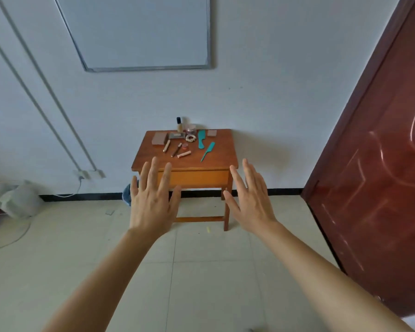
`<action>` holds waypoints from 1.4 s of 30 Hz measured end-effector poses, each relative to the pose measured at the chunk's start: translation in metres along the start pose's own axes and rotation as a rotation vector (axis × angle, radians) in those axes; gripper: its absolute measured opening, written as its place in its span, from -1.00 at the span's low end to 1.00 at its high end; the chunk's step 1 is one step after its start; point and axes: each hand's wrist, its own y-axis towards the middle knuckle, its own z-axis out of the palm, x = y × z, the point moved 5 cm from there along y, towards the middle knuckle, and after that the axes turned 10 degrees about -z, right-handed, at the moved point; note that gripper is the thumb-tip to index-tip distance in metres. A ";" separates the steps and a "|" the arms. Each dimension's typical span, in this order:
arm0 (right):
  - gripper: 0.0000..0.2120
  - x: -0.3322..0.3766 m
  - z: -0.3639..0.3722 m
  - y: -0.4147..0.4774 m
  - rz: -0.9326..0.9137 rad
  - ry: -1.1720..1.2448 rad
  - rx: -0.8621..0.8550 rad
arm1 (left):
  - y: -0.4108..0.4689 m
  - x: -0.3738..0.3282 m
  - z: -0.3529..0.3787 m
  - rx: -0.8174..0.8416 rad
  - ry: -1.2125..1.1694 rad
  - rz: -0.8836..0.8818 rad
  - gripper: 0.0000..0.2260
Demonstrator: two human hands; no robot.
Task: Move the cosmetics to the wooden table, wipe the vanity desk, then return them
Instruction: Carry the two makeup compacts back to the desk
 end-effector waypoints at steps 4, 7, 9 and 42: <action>-0.38 -0.035 0.042 0.063 -0.014 0.022 -0.003 | 0.065 0.001 0.047 0.026 -0.007 -0.002 -0.43; -0.39 -0.070 0.074 0.121 0.002 0.055 0.009 | 0.127 -0.006 0.079 0.048 0.028 0.002 -0.44; -0.39 -0.094 0.090 0.162 0.022 0.072 0.023 | 0.172 -0.011 0.096 0.091 0.062 -0.015 -0.44; -0.51 -0.129 0.423 0.615 0.030 0.192 0.530 | 0.639 0.178 0.396 0.516 0.117 -0.193 -0.44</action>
